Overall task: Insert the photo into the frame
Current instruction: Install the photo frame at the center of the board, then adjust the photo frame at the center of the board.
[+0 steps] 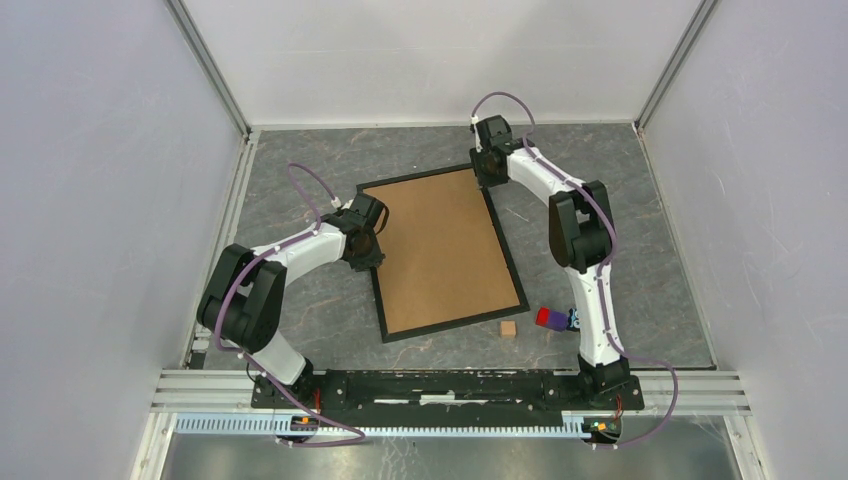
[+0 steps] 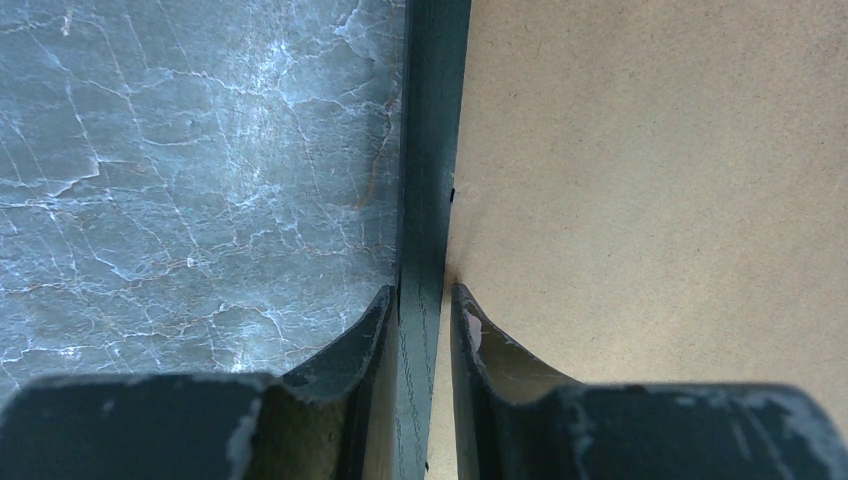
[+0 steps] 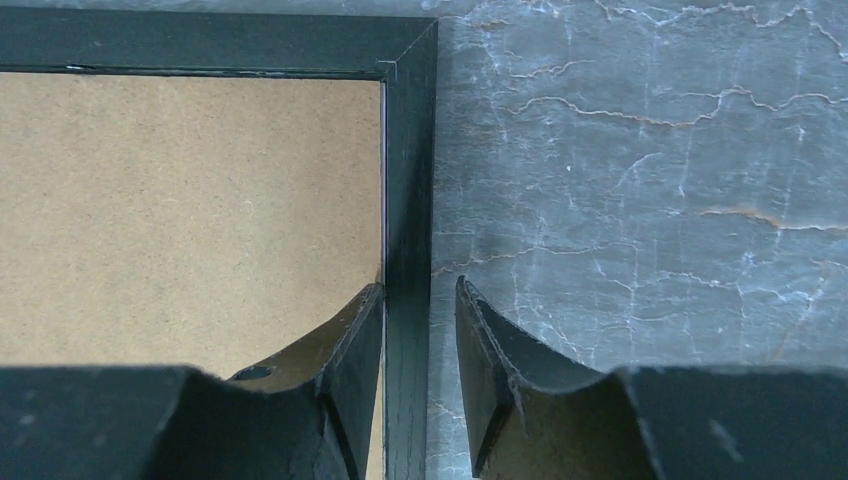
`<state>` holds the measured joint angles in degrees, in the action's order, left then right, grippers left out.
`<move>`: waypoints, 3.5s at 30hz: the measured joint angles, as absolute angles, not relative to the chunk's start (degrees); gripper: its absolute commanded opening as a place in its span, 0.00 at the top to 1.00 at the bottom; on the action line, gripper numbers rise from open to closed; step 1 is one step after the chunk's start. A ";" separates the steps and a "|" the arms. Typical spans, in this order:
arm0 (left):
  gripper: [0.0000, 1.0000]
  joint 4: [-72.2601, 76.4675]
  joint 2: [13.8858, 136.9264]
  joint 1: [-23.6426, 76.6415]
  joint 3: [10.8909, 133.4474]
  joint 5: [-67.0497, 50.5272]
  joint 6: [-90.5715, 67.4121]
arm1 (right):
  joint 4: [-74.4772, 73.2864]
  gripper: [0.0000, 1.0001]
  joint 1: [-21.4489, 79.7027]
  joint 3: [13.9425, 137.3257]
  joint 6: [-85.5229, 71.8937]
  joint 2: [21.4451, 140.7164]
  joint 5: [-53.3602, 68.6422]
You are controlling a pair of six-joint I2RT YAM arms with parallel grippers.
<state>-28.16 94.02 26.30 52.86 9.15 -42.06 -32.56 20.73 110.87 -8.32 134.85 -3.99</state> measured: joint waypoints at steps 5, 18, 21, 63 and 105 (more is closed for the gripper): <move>0.98 -28.16 94.02 26.26 52.86 9.13 -42.06 | -36.40 0.53 21.67 115.22 -7.42 136.49 -6.35; 0.98 -28.18 94.02 26.04 52.86 8.73 -42.04 | -36.49 0.22 18.94 102.10 -8.69 123.72 8.75; 0.98 -28.14 94.02 25.96 52.80 8.60 -42.04 | -35.20 0.21 18.57 93.06 -8.43 113.93 8.93; 0.98 -10.41 83.57 25.30 37.67 0.23 -49.43 | -2.52 0.27 19.20 68.62 -20.12 111.96 4.82; 0.00 -24.08 95.85 10.90 71.88 11.25 -44.86 | 5.54 0.13 3.53 30.04 -25.50 78.63 26.06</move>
<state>-24.08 95.85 10.90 71.88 11.25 -44.86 5.54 3.53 30.04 -25.50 78.63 26.06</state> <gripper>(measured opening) 0.995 0.877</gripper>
